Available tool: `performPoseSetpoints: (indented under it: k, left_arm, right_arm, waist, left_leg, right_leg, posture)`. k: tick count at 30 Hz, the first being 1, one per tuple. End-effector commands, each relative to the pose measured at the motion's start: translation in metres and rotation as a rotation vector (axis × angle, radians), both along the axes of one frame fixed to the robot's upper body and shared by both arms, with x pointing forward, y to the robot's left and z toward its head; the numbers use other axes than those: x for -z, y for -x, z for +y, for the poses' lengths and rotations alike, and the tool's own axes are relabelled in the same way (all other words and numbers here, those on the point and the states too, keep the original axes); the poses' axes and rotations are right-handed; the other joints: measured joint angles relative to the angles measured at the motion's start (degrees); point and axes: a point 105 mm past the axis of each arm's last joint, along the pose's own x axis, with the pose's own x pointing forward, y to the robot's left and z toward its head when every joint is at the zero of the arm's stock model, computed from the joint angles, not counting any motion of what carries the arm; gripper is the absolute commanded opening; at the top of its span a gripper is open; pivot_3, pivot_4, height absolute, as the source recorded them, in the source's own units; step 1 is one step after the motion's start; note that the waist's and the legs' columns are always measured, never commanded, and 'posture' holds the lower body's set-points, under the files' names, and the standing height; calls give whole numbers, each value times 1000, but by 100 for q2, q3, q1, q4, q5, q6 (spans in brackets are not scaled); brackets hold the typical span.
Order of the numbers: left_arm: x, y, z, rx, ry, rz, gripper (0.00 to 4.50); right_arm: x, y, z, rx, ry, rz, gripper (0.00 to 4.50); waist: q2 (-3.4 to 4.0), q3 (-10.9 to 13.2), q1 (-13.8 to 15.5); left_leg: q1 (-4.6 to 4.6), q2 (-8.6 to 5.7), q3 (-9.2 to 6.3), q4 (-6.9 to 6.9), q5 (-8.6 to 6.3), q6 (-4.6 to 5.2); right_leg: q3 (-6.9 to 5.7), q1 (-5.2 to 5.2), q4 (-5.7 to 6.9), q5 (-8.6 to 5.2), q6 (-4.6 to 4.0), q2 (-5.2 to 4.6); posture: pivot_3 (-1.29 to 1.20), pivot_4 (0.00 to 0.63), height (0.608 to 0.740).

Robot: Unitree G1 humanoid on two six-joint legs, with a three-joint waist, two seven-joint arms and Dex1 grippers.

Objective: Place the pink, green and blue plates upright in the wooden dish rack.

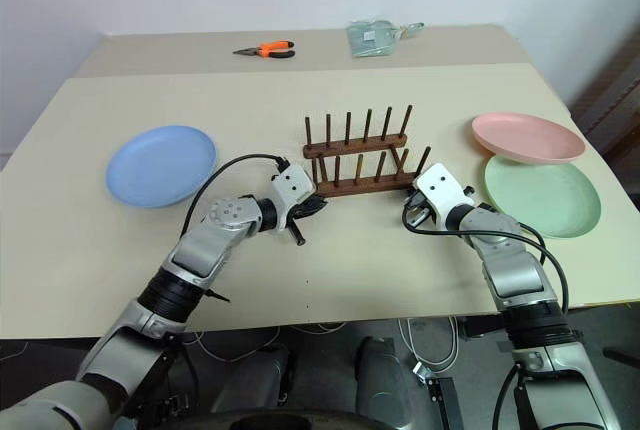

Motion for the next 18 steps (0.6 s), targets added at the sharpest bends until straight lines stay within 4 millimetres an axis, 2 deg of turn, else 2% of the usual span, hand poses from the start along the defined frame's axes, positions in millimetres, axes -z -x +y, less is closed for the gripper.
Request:
performPoseSetpoints:
  k: [1,4,6,9,11,13,15,18]
  left_arm:
    - [10,-16,29,-138,-55,9,296]
    - [10,-17,28,-124,-60,-2,296]
    - [9,-11,22,-78,-60,-1,296]
    - [5,-5,17,-26,-62,-22,296]
    - [-12,10,3,80,32,-39,296]
    - [-27,28,-9,197,102,-67,296]
    - [-32,41,-16,276,130,-73,296]
    - [-32,43,-21,290,144,-63,296]
  right_arm:
    - [-9,2,-4,-4,-8,-23,566]
    - [-16,8,-6,-31,14,-35,1786]
    - [-35,13,-12,-53,60,-97,2885]
    - [-67,15,-36,-9,145,-169,4340]
    - [-92,18,-68,42,297,-199,4471]
    - [-105,19,-86,55,411,-210,4471]
    - [-109,12,-103,90,483,-224,4471]
    - [-104,0,-129,135,609,-213,4471]
  waist:
    - [2,-1,2]
    - [4,-2,-1]
    - [7,-4,1]
    - [12,-1,-1]
    - [21,1,9]
    - [25,4,27]
    - [19,7,20]
    - [18,6,18]
  left_leg:
    - [0,0,0,0,0,0]
    - [0,0,-1,0,0,0]
    - [-2,-1,0,-1,0,0]
    - [-7,-2,3,-2,0,0]
    - [-10,-2,4,-1,0,0]
    - [-12,-4,9,-4,-1,1]
    - [-15,-1,10,-7,-1,1]
    - [-9,1,15,-3,-1,1]
  right_leg:
    - [0,0,0,0,0,0]
    - [0,0,0,0,1,0]
    - [0,-1,0,0,2,0]
    - [2,-7,-1,-1,3,-1]
    - [1,-9,-2,-1,3,-2]
    - [3,-10,-5,-1,2,-6]
    - [1,-12,-9,-2,1,-5]
    - [2,-4,-11,-11,-17,-5]
  posture:
    - [0,150,740]
    - [0,150,740]
    - [0,150,740]
    - [0,150,740]
    - [0,150,740]
    - [0,150,740]
    - [0,150,740]
    - [0,150,740]
